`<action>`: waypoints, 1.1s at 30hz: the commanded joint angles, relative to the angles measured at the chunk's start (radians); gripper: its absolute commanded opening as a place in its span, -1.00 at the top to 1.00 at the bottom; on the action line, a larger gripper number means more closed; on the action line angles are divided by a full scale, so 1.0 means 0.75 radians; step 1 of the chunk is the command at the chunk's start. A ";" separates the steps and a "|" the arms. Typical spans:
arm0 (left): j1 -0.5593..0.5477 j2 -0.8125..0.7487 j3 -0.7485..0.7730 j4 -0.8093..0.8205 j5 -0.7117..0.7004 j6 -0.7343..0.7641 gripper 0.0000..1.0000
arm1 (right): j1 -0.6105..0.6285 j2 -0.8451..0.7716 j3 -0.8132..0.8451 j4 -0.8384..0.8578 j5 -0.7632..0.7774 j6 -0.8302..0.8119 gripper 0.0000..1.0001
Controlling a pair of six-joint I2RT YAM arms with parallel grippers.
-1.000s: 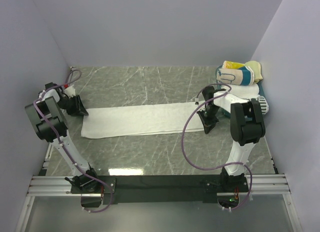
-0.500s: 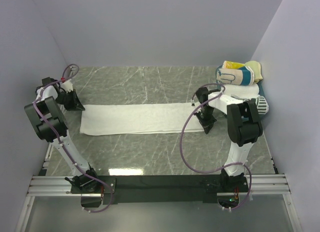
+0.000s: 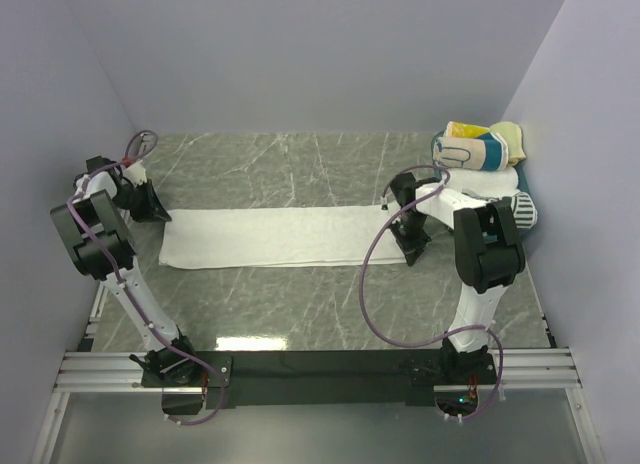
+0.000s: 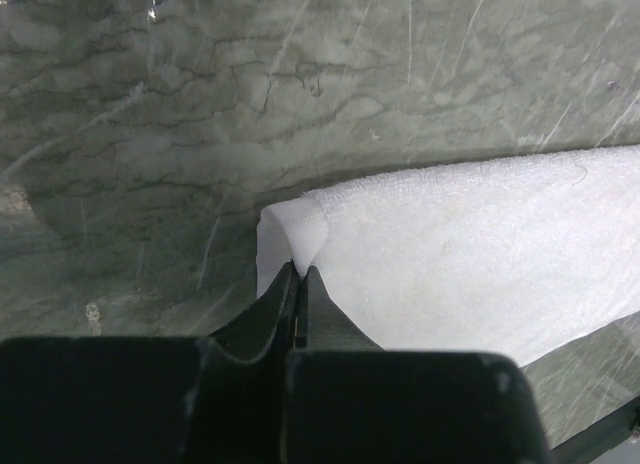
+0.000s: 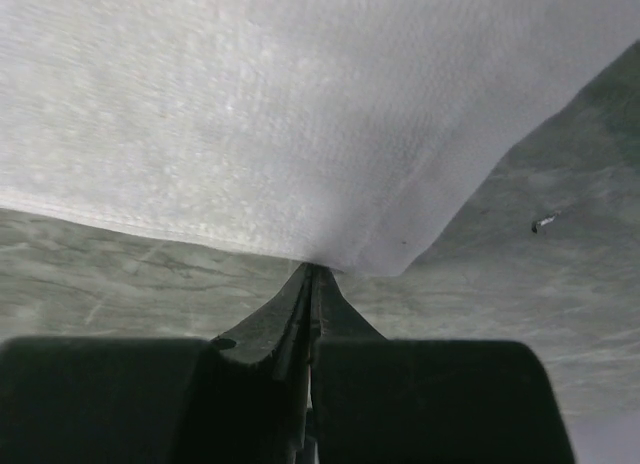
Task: Roll the towels
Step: Fold the towel
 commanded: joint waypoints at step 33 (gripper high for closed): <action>-0.004 0.008 0.078 -0.031 0.035 0.029 0.99 | 0.003 -0.137 -0.079 0.226 0.029 0.054 0.93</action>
